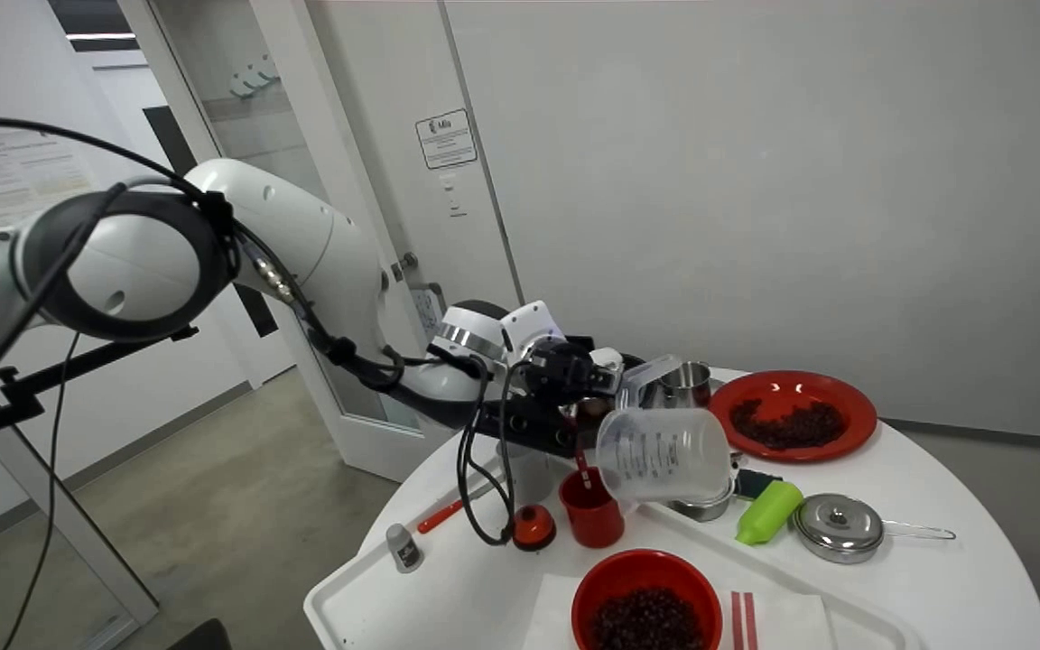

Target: Pour the contents of the cup into the bowl

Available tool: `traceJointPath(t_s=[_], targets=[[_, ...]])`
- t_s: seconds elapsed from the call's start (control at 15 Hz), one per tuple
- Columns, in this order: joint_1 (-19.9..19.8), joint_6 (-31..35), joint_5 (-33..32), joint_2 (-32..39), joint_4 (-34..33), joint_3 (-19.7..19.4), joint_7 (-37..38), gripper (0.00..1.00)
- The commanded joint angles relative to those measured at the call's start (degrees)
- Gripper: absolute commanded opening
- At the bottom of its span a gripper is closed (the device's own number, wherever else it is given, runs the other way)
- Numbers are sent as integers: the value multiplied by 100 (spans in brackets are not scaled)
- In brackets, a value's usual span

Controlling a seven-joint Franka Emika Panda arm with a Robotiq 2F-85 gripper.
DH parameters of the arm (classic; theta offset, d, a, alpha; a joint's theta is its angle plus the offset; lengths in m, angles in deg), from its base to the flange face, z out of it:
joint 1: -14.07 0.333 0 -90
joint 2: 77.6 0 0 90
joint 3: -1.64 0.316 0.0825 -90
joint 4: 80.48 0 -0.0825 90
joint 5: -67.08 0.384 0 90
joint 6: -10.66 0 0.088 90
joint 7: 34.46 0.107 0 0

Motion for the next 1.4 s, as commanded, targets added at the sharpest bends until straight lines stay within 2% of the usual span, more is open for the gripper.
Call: traceJointPath(t_s=[0.0, 0.53, 1.33], targets=[[-181, 363, 384, -262, 146, 210, -744, 9], [-474, 1610, 1229, -1221, 672, 367, -2185, 9], [-1010, 4347, 2652, -2802, 2151, 207, -4356, 9]])
